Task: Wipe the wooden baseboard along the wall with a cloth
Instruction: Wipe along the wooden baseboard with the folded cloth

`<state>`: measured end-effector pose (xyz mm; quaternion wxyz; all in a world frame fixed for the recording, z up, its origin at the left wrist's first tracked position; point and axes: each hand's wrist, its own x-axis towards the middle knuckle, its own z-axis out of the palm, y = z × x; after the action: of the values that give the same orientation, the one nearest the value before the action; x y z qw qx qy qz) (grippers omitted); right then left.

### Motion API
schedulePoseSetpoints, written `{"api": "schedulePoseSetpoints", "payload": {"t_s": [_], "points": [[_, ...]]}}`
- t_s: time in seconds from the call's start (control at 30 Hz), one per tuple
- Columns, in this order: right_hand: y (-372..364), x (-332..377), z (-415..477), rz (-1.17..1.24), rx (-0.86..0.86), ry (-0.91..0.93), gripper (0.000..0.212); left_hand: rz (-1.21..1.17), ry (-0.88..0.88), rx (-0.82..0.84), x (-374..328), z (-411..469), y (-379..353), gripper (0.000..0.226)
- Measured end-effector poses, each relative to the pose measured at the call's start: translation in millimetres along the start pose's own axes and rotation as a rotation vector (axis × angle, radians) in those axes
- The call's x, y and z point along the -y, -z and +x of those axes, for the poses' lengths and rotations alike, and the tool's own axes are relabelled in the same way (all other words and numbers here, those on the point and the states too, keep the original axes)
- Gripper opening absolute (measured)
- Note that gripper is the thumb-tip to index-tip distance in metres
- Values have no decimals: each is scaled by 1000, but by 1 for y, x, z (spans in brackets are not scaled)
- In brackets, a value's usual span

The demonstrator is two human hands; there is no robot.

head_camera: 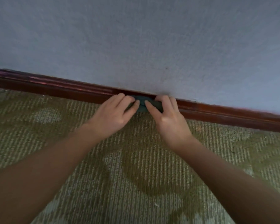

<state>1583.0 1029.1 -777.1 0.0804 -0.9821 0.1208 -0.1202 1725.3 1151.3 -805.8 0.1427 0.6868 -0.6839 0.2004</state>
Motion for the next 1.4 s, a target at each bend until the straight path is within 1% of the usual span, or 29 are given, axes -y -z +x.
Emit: {"api": "schedulePoseSetpoints", "payload": {"t_s": [0.07,0.17,0.3,0.4,0.53,0.63,0.7,0.77,0.8,0.83,0.9,0.97,1.0,1.07,1.1,1.27,1.4], "points": [[9,-20,-14,-73,-8,3,56,-47,11,-42,-20,17,-9,24],[16,-42,-31,-137,-15,-22,60,-40,-71,-49,-36,38,-16,24],[6,-34,-30,-83,-44,-102,56,-18,-170,1,-25,39,-8,26],[-2,-14,-16,-58,-56,-63,55,21,-157,37,-7,22,2,27],[2,-1,-4,-49,-12,-27,57,45,-119,32,3,5,3,25],[15,-18,-15,-96,29,-27,61,10,-46,-13,-19,19,-5,29],[23,-36,-27,-125,23,-33,58,-5,-102,-19,-35,35,-11,21],[23,-51,-37,-141,16,-53,59,-31,-131,-19,-44,47,-12,25],[20,-54,-41,-124,17,-79,57,-33,-134,-19,-46,50,-13,27],[17,-56,-44,-76,2,-112,52,-28,-134,-21,-48,52,-13,26],[8,-60,-48,-10,-42,-226,34,-3,-132,-22,-51,53,-13,23],[6,-53,-44,0,-38,-279,29,3,-133,-30,-48,52,-10,25],[8,-50,-39,-2,-35,-268,27,6,-134,-36,-45,51,-8,26],[6,-40,-34,-72,-71,-117,42,26,-140,-50,-35,43,-6,24],[5,-34,-29,-83,-59,-71,47,40,-144,-52,-29,37,-5,21],[-4,-7,-8,-92,-81,-29,56,121,-152,-35,-1,9,-2,23],[8,-23,-17,-142,-28,-10,58,35,-81,-53,-19,19,-6,28]]}}
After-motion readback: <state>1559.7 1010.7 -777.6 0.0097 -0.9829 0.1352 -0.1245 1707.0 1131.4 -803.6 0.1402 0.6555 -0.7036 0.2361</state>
